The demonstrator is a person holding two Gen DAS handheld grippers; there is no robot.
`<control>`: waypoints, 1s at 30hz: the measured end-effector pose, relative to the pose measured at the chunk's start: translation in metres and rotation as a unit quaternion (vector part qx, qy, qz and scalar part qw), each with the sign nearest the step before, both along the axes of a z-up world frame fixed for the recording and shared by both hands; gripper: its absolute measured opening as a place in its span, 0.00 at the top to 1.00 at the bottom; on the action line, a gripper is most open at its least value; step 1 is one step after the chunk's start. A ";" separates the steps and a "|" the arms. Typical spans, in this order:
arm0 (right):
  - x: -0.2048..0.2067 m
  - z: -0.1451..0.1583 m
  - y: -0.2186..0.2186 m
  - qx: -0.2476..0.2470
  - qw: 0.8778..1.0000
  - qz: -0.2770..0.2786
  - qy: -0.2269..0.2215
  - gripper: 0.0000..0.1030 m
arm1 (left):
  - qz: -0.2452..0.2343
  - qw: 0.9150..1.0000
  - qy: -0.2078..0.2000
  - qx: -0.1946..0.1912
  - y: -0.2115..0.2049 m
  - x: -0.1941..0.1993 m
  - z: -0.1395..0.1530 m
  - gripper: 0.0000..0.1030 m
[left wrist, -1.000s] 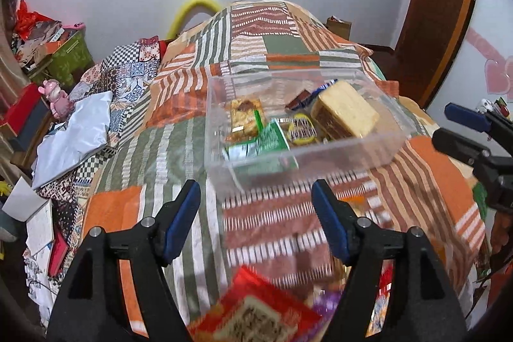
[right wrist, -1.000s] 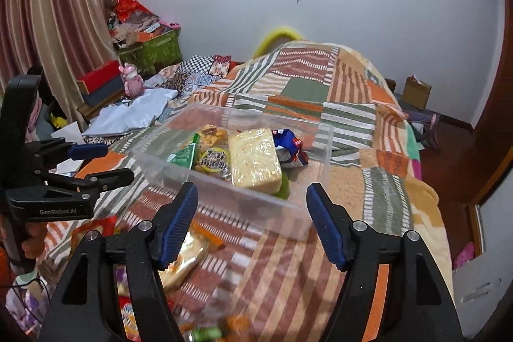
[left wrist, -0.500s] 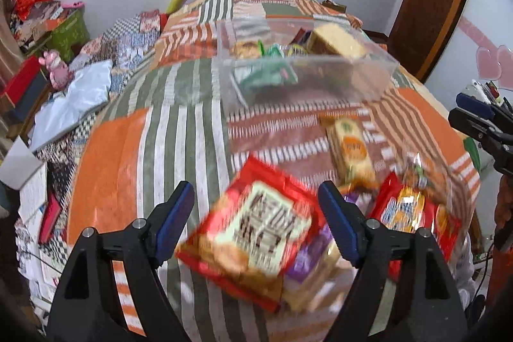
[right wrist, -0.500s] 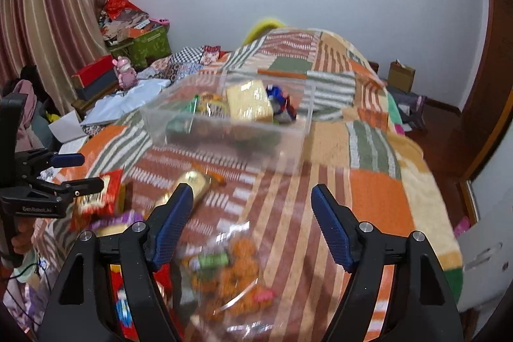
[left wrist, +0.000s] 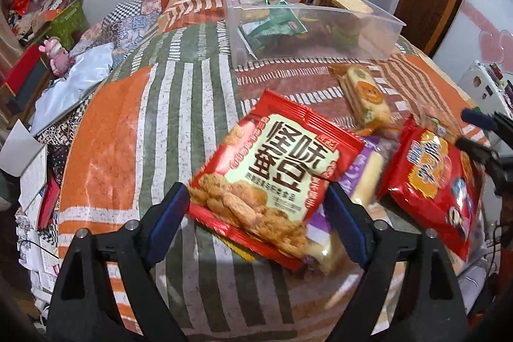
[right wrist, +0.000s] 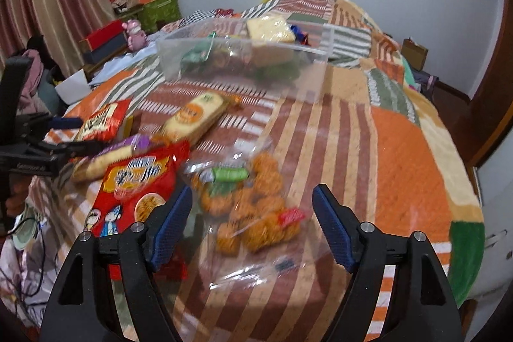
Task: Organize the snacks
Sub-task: 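Move both open tools back toward the remaining snacks, then grasp the orange-twist bag with the right tool while the left tool grasps the red bean-snack bag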
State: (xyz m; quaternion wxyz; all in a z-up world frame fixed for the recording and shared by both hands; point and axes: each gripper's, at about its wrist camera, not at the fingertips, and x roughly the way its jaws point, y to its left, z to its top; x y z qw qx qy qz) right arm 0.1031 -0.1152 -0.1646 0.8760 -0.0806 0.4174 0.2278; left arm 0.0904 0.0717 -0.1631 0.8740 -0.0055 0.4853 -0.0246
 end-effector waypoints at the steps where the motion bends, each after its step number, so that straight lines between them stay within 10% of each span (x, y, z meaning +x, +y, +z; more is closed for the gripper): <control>1: -0.001 -0.002 0.000 0.001 1.000 0.001 0.003 0.25 | 0.002 1.000 0.000 -0.001 0.001 0.003 0.000 0.13; 13: 0.011 -0.018 -0.007 0.020 0.999 -0.007 0.027 0.23 | 0.000 1.000 0.007 -0.014 0.000 0.036 -0.010 0.11; 30: 0.017 -0.012 -0.011 0.051 0.999 -0.010 0.015 0.52 | 0.019 0.999 -0.026 -0.019 -0.002 0.033 -0.005 0.32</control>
